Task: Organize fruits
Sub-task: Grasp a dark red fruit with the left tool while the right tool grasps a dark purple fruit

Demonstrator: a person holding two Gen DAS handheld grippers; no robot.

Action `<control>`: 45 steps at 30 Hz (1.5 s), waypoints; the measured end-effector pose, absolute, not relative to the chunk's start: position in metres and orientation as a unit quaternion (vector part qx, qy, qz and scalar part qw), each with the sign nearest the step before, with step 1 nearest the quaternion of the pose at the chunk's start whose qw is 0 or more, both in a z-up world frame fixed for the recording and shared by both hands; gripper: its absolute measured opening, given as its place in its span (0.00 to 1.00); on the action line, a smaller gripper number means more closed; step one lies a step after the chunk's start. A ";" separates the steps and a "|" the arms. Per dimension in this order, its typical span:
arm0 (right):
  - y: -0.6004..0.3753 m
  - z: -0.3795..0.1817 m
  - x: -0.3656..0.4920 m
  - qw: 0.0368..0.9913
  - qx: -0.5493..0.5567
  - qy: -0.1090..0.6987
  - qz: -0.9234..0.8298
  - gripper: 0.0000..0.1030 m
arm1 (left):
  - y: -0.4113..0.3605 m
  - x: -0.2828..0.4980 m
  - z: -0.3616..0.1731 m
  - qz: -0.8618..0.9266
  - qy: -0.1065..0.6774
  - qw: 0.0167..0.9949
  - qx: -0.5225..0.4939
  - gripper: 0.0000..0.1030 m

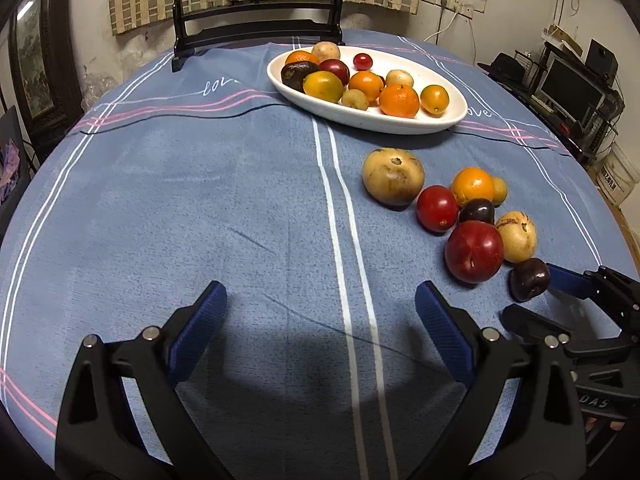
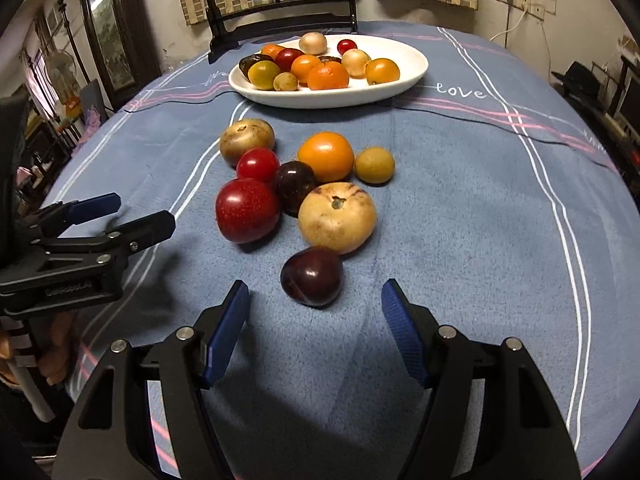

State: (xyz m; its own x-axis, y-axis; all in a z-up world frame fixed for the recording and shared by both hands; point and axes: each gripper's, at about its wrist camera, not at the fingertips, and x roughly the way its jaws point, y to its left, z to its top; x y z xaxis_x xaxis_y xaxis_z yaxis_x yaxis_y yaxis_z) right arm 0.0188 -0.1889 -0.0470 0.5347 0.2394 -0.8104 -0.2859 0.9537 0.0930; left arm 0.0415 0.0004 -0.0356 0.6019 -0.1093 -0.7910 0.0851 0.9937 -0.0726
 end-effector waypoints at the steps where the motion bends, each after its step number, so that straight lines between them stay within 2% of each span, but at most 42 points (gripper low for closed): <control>1: -0.188 -0.047 0.019 0.876 -0.027 0.458 0.148 0.68 | 0.001 0.042 -0.036 -0.055 0.445 0.893 -0.017 0.94; 4: -0.187 -0.047 0.021 0.879 -0.029 0.454 0.146 0.64 | 0.006 0.044 -0.039 -0.053 0.456 0.888 -0.033 0.94; 6: -0.186 -0.046 0.023 0.881 -0.033 0.450 0.142 0.49 | 0.006 0.045 -0.040 -0.054 0.459 0.886 -0.038 0.94; 11: -0.192 -0.045 0.022 0.881 -0.023 0.446 0.158 0.32 | 0.004 0.045 -0.041 -0.053 0.461 0.885 -0.034 0.94; 25: -0.252 -0.042 0.007 0.888 0.053 0.433 0.146 0.31 | -0.031 0.039 -0.028 -0.087 0.439 0.894 0.015 0.94; 37: -0.264 -0.042 0.003 0.885 0.084 0.424 0.174 0.31 | -0.076 0.054 -0.030 -0.111 0.443 0.888 0.049 0.94; 40: -0.264 -0.043 0.004 0.883 0.089 0.424 0.182 0.31 | -0.083 0.058 -0.032 -0.110 0.439 0.889 0.064 0.89; 43: -0.267 -0.044 0.005 0.880 0.100 0.427 0.185 0.31 | -0.090 0.059 -0.035 -0.117 0.441 0.887 0.076 0.79; 45: -0.266 -0.045 0.005 0.878 0.102 0.427 0.188 0.31 | -0.094 0.062 -0.038 -0.123 0.448 0.882 0.078 0.66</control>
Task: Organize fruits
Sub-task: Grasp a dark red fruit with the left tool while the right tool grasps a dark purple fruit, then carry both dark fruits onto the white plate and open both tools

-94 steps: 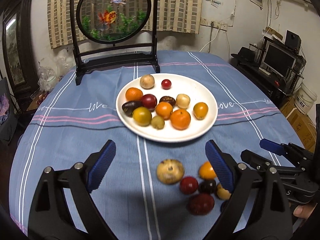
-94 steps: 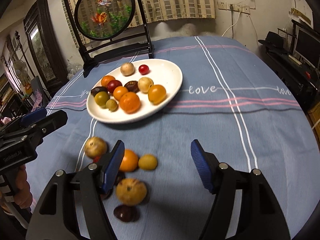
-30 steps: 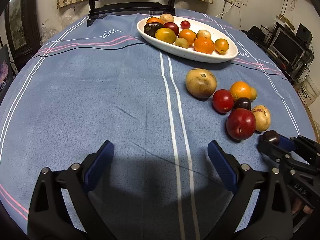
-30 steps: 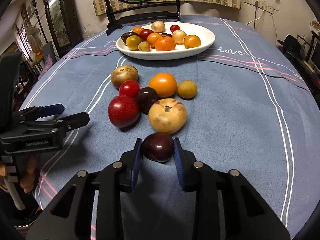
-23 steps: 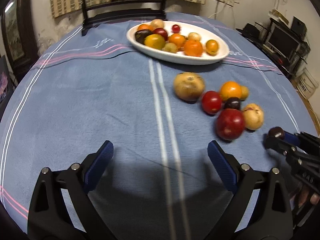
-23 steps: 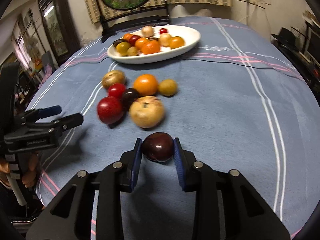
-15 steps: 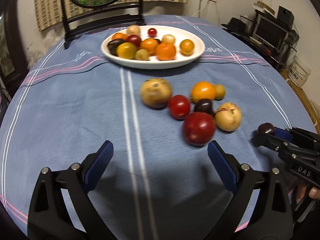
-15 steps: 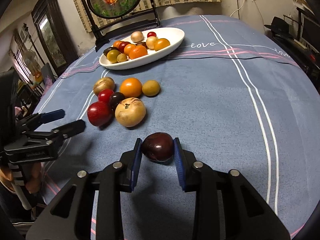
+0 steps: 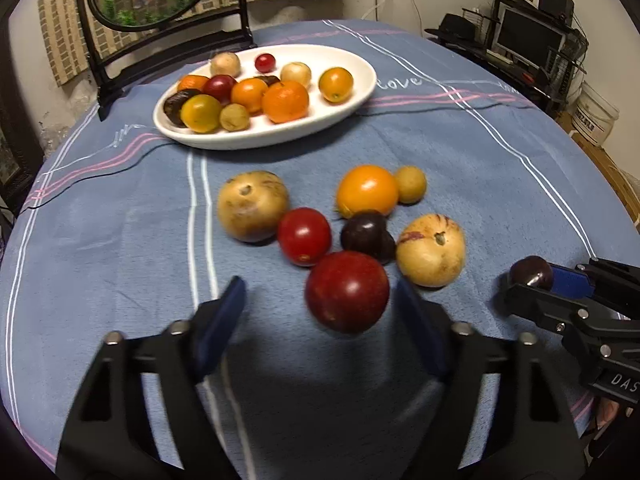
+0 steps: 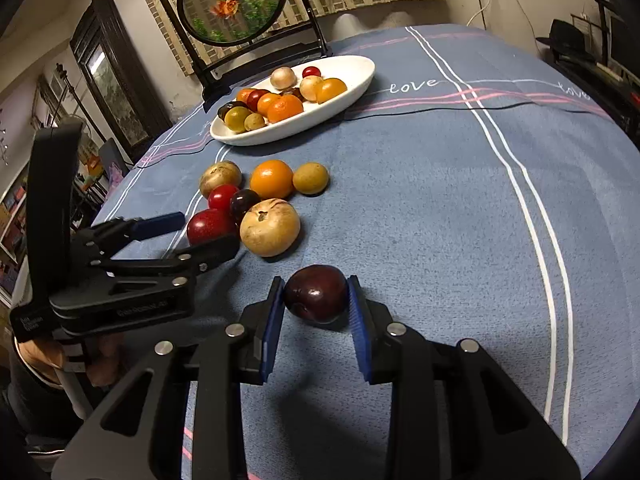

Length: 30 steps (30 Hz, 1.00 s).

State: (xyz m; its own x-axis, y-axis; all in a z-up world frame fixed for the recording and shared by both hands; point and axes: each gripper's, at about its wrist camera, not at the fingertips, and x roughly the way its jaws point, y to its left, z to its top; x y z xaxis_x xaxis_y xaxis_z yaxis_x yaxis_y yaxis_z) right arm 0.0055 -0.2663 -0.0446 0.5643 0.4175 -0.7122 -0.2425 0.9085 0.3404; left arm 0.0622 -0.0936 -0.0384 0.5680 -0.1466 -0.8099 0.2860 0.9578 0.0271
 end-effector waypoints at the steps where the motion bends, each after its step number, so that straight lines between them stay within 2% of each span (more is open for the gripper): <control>1: -0.266 -0.045 0.005 0.879 0.101 0.427 0.188 0.31 | -0.095 0.064 -0.040 -0.125 0.452 0.880 0.079 0.63; 6: -0.264 -0.045 0.005 0.878 0.099 0.429 0.189 0.31 | -0.098 0.062 -0.042 -0.150 0.451 0.876 0.083 0.42; 8: -0.264 -0.045 0.005 0.878 0.098 0.429 0.188 0.31 | -0.100 0.061 -0.042 -0.150 0.449 0.877 0.086 0.39; 30: -0.262 -0.044 0.006 0.881 0.086 0.429 0.180 0.31 | -0.064 0.041 -0.012 -0.150 0.425 0.889 0.074 0.39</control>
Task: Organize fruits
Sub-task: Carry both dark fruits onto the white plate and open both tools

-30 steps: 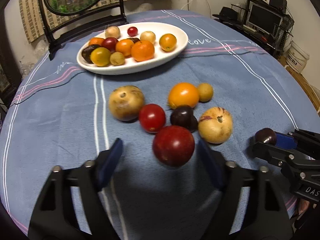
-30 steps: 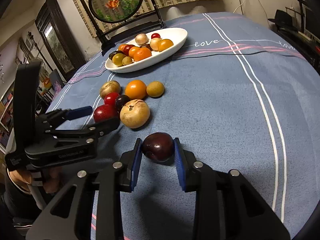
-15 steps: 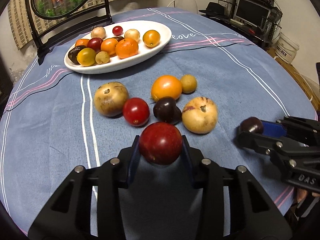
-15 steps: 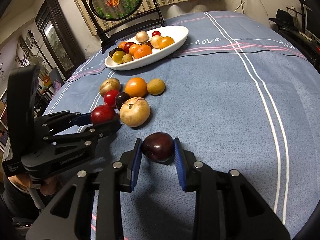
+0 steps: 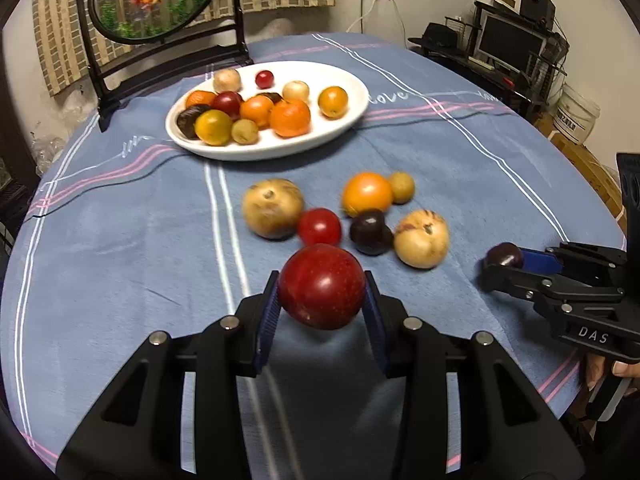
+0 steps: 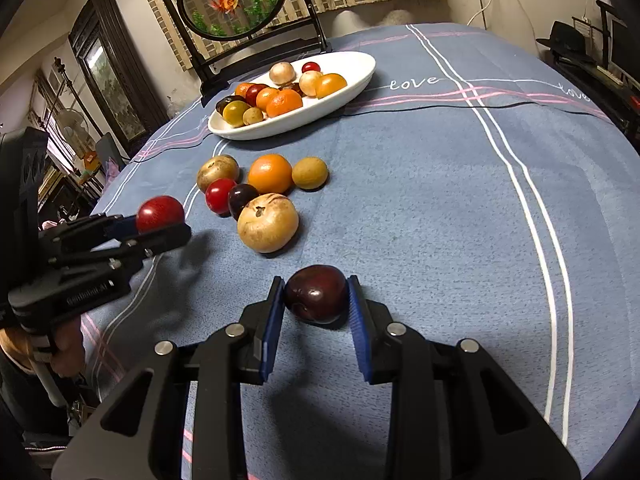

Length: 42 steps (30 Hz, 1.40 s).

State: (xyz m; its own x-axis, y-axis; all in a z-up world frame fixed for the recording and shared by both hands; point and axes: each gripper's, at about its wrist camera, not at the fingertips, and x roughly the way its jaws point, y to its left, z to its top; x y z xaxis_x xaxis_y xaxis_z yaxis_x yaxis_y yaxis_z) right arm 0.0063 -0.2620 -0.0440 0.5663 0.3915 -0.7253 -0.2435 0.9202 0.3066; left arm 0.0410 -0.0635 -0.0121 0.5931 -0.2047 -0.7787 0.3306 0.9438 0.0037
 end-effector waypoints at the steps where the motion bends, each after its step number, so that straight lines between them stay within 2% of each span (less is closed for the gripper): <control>1: -0.262 -0.043 0.007 0.881 0.085 0.429 0.181 0.31 | -0.061 0.042 -0.009 -0.149 0.423 0.891 0.073 0.39; 12: -0.272 -0.008 0.023 0.905 0.052 0.392 0.157 0.31 | -0.029 0.072 0.030 -0.124 0.383 0.912 0.074 0.39; 22: -0.250 0.041 0.077 0.924 0.015 0.338 0.175 0.31 | -0.034 0.110 0.059 -0.138 0.343 0.926 0.080 0.40; 28: -0.232 0.048 0.108 0.919 0.025 0.336 0.203 0.31 | -0.009 0.127 0.039 -0.112 0.361 0.924 0.052 0.39; 31: -0.231 0.044 0.108 0.914 0.032 0.341 0.217 0.31 | 0.004 0.127 0.023 -0.111 0.394 0.911 0.040 0.39; 42: -0.241 0.037 0.090 0.912 0.045 0.353 0.203 0.31 | -0.004 0.163 -0.021 -0.108 0.449 0.886 0.050 0.43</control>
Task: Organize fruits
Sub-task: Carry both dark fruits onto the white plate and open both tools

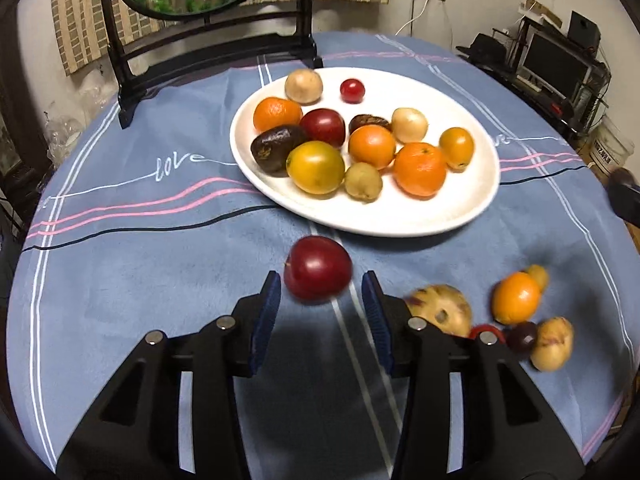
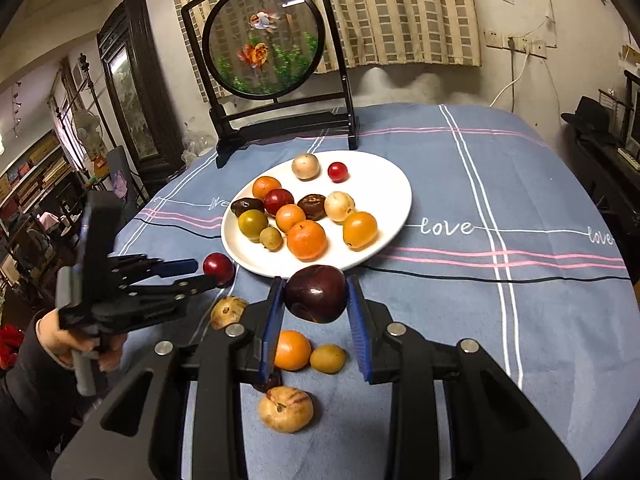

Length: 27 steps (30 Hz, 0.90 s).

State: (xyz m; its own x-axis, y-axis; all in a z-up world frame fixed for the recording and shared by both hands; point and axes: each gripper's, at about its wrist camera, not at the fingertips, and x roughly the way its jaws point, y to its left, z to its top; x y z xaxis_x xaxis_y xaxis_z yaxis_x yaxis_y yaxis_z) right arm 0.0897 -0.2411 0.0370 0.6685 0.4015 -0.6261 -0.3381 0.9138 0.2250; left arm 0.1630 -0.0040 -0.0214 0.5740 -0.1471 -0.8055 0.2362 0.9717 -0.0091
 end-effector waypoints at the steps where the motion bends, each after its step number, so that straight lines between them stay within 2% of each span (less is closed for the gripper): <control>1: -0.242 0.036 0.090 0.912 0.047 0.354 0.201 0.31 | -0.005 0.168 -0.026 -0.109 0.453 0.883 0.050 0.43; 9: -0.244 0.031 0.090 0.909 0.051 0.362 0.201 0.31 | -0.010 0.181 -0.038 -0.106 0.468 0.876 0.053 0.40; 18: -0.232 0.038 0.119 0.910 0.020 0.363 0.199 0.31 | -0.016 0.176 0.012 -0.128 0.427 0.894 0.048 0.40; 27: -0.207 0.037 0.198 0.913 0.005 0.361 0.190 0.31 | -0.040 0.219 0.026 -0.123 0.417 0.900 0.042 0.40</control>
State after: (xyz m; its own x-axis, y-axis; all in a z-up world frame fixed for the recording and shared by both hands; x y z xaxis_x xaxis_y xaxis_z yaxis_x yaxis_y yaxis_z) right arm 0.1975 -0.2067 0.0367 0.6676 0.3508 -0.6567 -0.3438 0.9276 0.1460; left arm 0.2187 -0.0400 0.0263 0.6229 -0.1856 -0.7600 0.2561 0.9663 -0.0260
